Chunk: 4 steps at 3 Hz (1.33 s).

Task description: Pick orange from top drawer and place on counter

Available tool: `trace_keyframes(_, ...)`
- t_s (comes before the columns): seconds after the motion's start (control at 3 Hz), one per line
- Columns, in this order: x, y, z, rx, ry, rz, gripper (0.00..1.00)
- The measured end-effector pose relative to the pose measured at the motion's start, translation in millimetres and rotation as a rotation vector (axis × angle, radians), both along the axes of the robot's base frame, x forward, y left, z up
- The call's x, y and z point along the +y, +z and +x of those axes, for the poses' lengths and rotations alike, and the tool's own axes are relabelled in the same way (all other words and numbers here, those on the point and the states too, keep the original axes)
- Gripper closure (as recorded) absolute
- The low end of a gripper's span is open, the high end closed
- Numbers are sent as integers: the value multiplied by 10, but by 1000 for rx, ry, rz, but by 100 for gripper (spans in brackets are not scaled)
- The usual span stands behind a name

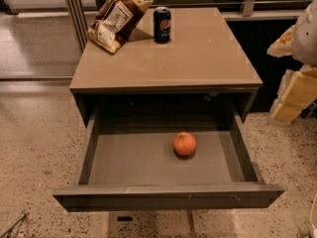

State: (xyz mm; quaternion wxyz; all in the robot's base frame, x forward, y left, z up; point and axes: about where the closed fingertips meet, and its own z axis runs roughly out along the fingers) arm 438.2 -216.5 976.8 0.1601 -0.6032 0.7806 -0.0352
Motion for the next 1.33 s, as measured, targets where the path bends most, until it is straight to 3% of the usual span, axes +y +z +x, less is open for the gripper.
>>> trace_keyframes(0.33,-8,-142,48,-16,-17,28,42)
trace_keyframes(1.0,36,-1088,328,-38,-57,193,89)
trace_keyframes(1.33,149,-1734,517,-6,-64,299,100)
